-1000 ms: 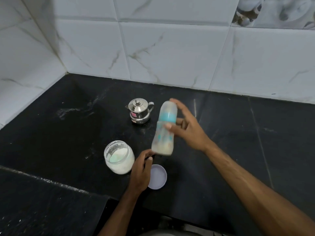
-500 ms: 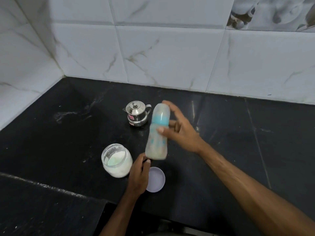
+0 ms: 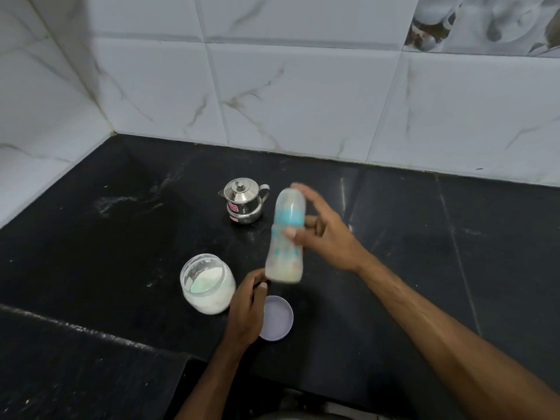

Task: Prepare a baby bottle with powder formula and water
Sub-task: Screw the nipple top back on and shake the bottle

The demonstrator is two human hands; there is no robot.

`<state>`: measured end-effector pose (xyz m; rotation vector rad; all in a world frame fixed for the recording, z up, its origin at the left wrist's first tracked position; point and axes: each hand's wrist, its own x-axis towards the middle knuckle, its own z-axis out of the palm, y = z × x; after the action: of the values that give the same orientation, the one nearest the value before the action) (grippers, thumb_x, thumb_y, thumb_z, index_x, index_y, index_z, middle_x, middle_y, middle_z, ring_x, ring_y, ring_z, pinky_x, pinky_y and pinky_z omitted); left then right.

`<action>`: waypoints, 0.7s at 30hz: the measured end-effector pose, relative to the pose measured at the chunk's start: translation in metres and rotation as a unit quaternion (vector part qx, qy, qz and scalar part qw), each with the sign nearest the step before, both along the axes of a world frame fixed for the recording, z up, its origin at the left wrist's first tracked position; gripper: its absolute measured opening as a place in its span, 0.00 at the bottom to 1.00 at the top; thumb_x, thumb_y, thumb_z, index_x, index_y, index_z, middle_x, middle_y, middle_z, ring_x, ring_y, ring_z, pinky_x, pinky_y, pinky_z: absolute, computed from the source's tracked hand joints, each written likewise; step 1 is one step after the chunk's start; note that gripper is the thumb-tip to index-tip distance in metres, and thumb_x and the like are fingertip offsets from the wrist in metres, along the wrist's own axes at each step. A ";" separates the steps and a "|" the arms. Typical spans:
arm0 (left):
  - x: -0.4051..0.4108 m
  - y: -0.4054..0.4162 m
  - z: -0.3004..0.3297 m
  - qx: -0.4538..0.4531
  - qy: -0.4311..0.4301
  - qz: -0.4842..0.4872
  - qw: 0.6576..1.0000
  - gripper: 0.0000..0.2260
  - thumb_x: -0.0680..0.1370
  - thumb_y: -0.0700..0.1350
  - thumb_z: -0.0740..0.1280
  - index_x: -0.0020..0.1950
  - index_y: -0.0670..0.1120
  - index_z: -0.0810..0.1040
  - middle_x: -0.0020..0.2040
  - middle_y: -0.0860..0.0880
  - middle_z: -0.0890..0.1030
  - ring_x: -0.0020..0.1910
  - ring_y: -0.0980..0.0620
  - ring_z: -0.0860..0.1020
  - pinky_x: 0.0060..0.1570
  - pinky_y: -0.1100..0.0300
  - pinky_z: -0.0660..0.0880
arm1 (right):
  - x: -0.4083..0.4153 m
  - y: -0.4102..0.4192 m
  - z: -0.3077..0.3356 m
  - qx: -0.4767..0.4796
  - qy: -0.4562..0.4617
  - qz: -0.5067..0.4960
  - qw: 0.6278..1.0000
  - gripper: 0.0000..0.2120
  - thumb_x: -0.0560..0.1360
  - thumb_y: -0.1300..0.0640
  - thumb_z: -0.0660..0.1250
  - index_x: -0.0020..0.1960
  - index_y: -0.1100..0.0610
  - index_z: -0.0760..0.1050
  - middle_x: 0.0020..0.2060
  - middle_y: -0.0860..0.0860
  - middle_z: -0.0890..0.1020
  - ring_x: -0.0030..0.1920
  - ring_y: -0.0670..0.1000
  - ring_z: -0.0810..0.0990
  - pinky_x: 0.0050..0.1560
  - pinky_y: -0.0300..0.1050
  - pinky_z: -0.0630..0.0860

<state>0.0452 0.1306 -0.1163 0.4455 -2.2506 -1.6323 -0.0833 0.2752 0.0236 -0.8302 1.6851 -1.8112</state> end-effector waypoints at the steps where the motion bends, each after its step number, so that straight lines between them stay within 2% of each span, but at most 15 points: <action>1: 0.000 0.000 -0.002 0.000 -0.002 0.003 1.000 0.13 0.77 0.44 0.57 0.58 0.55 0.75 0.55 0.56 0.80 0.55 0.61 0.77 0.55 0.68 0.72 | -0.004 -0.001 0.002 -0.036 -0.027 -0.050 0.998 0.34 0.74 0.60 0.70 0.74 0.46 0.57 0.54 0.59 0.83 0.53 0.57 0.84 0.49 0.52 0.82; 3: 0.001 -0.001 -0.004 0.003 -0.008 0.007 1.000 0.14 0.77 0.45 0.57 0.59 0.54 0.75 0.56 0.56 0.80 0.57 0.60 0.77 0.57 0.66 0.72 | -0.008 -0.003 0.003 -0.069 -0.043 -0.107 0.991 0.35 0.74 0.58 0.69 0.75 0.47 0.56 0.54 0.60 0.82 0.52 0.58 0.84 0.46 0.50 0.82; 4: 0.001 -0.001 -0.004 0.001 -0.007 0.006 1.000 0.13 0.77 0.45 0.57 0.59 0.54 0.75 0.56 0.56 0.80 0.56 0.61 0.77 0.56 0.67 0.72 | -0.007 -0.002 0.001 -0.060 -0.034 -0.096 0.993 0.35 0.74 0.58 0.69 0.75 0.46 0.56 0.55 0.60 0.82 0.53 0.57 0.84 0.46 0.50 0.81; 7: -0.001 0.000 0.002 0.003 -0.008 -0.004 1.000 0.12 0.77 0.44 0.58 0.55 0.58 0.74 0.53 0.59 0.80 0.53 0.63 0.77 0.50 0.73 0.71 | 0.002 0.003 -0.006 0.040 0.032 0.047 0.998 0.35 0.74 0.63 0.70 0.72 0.43 0.58 0.57 0.56 0.82 0.55 0.55 0.83 0.51 0.48 0.81; 8: -0.001 0.001 0.003 0.005 -0.006 -0.004 1.000 0.12 0.77 0.44 0.58 0.55 0.58 0.74 0.53 0.58 0.80 0.53 0.63 0.78 0.49 0.72 0.71 | 0.002 0.004 -0.006 0.052 0.042 0.066 0.996 0.35 0.74 0.63 0.71 0.72 0.42 0.58 0.57 0.56 0.82 0.55 0.55 0.83 0.52 0.49 0.81; 9: -0.001 0.001 0.002 0.003 -0.003 -0.001 1.000 0.12 0.77 0.44 0.58 0.56 0.56 0.74 0.53 0.57 0.80 0.53 0.62 0.78 0.50 0.72 0.71 | 0.001 0.003 -0.003 0.035 0.035 0.052 0.997 0.35 0.74 0.63 0.71 0.72 0.43 0.58 0.56 0.57 0.82 0.55 0.55 0.84 0.52 0.50 0.81; 13: 0.000 0.000 -0.004 -0.004 -0.011 0.004 1.000 0.14 0.77 0.45 0.57 0.60 0.52 0.75 0.56 0.56 0.80 0.57 0.62 0.77 0.57 0.67 0.72 | -0.013 -0.002 0.010 -0.067 -0.020 -0.118 0.990 0.37 0.72 0.57 0.70 0.75 0.48 0.55 0.56 0.60 0.81 0.53 0.56 0.84 0.46 0.50 0.82; 15: -0.001 -0.001 -0.004 -0.007 -0.007 0.005 1.000 0.13 0.77 0.44 0.57 0.60 0.50 0.76 0.56 0.56 0.80 0.56 0.61 0.77 0.56 0.67 0.72 | -0.009 -0.002 0.005 -0.044 -0.004 -0.087 0.995 0.36 0.73 0.58 0.70 0.74 0.46 0.56 0.57 0.59 0.81 0.54 0.56 0.84 0.47 0.51 0.82; 18: -0.001 0.000 0.000 -0.006 0.002 -0.005 1.000 0.12 0.78 0.43 0.58 0.58 0.49 0.76 0.53 0.56 0.81 0.53 0.60 0.78 0.51 0.69 0.72 | 0.003 0.000 -0.005 0.047 0.033 0.053 0.997 0.36 0.73 0.61 0.71 0.73 0.44 0.57 0.56 0.58 0.82 0.55 0.56 0.84 0.53 0.54 0.81; 19: -0.001 -0.001 -0.001 -0.007 0.003 -0.005 1.000 0.12 0.78 0.43 0.58 0.58 0.49 0.75 0.53 0.56 0.80 0.53 0.61 0.78 0.51 0.70 0.71 | 0.003 0.000 -0.004 0.038 0.031 0.049 0.998 0.36 0.73 0.61 0.71 0.73 0.45 0.57 0.56 0.58 0.82 0.55 0.56 0.84 0.53 0.54 0.81; 21: 0.000 -0.001 -0.003 -0.009 0.002 0.002 1.000 0.12 0.77 0.43 0.58 0.58 0.50 0.75 0.54 0.55 0.80 0.55 0.60 0.77 0.54 0.68 0.72 | -0.004 -0.003 0.002 -0.023 0.001 -0.042 0.999 0.36 0.73 0.60 0.70 0.74 0.47 0.57 0.56 0.59 0.82 0.54 0.57 0.84 0.50 0.52 0.82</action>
<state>0.0449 0.1293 -0.1196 0.4415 -2.2592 -1.6090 -0.0868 0.2718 0.0260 -0.7915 1.7090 -1.9130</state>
